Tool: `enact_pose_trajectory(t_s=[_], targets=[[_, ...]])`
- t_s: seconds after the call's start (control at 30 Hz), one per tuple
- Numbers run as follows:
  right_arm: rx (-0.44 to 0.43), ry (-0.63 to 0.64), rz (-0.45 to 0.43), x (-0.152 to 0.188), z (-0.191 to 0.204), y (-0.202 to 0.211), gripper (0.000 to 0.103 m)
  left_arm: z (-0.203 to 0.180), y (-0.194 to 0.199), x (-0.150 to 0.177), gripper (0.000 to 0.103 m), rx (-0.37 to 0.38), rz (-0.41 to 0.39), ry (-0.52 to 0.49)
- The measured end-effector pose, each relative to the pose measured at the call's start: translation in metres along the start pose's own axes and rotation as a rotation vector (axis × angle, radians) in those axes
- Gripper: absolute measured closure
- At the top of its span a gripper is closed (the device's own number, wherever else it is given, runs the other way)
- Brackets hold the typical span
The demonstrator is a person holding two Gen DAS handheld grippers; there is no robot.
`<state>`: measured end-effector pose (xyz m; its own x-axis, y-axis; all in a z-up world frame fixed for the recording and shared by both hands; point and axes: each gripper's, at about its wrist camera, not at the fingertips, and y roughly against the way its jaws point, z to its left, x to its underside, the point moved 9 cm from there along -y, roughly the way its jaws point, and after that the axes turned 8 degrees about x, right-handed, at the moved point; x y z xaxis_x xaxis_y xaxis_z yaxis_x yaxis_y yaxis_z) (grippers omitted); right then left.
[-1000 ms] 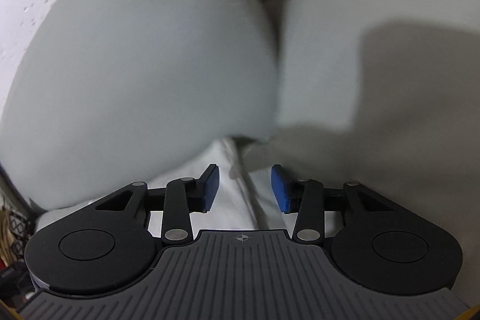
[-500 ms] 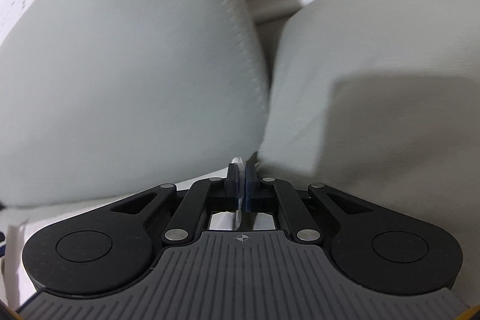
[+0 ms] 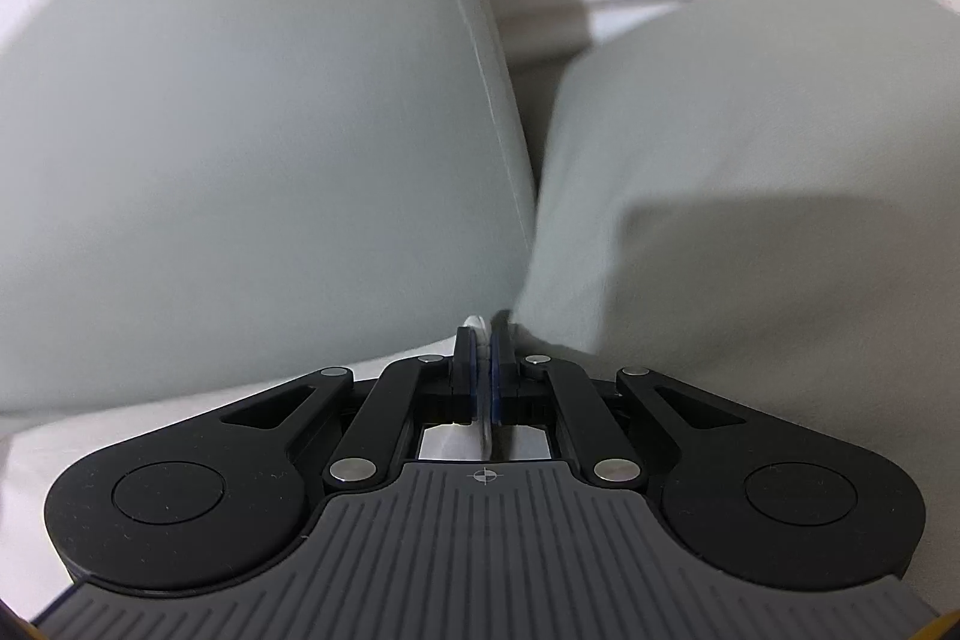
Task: Fold clothes
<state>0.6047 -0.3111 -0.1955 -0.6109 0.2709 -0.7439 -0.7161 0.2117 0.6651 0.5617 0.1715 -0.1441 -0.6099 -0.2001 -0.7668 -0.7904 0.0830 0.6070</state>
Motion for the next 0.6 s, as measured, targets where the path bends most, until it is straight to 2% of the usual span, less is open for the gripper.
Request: enact_pose_trajectory(t_s=[0.07,0.1,0.13,0.17,0.2,0.3,0.4,0.47,0.5,0.57,0.6], targets=[[0.010,0.039,0.018,0.001,0.006,0.003,0.097,0.000,0.000,0.005,0.094,-0.048,-0.013,-0.004],[0.014,0.060,0.031,0.001,0.009,0.006,0.093,-0.001,0.004,0.005,0.092,-0.059,-0.014,0.008],[0.017,0.080,0.043,0.000,0.011,0.008,0.085,-0.002,0.009,0.002,0.087,-0.069,-0.006,0.015],[0.016,0.079,0.044,-0.003,0.010,0.019,0.069,-0.004,0.017,0.001,0.085,-0.079,0.004,0.017],[0.014,0.067,0.039,-0.007,0.006,0.035,0.060,-0.004,0.030,-0.001,0.084,-0.078,0.009,0.019],[-0.040,-0.012,0.017,-0.019,-0.011,0.100,0.048,-0.024,0.087,-0.005,0.076,-0.008,0.010,0.042],[-0.123,-0.106,-0.001,-0.023,-0.038,0.183,0.047,-0.044,0.159,-0.007,0.072,0.075,0.032,0.042],[-0.168,-0.147,-0.012,-0.022,-0.059,0.241,0.046,-0.062,0.214,-0.001,0.063,0.130,0.051,0.018],[-0.182,-0.143,-0.018,-0.019,-0.068,0.268,0.044,-0.069,0.239,0.004,0.061,0.150,0.064,-0.007],[-0.206,-0.112,-0.022,-0.014,-0.085,0.317,0.040,-0.082,0.280,0.021,0.050,0.191,0.103,-0.057],[-0.212,-0.091,-0.005,-0.008,-0.089,0.330,0.038,-0.089,0.294,0.035,0.048,0.208,0.126,-0.076]])
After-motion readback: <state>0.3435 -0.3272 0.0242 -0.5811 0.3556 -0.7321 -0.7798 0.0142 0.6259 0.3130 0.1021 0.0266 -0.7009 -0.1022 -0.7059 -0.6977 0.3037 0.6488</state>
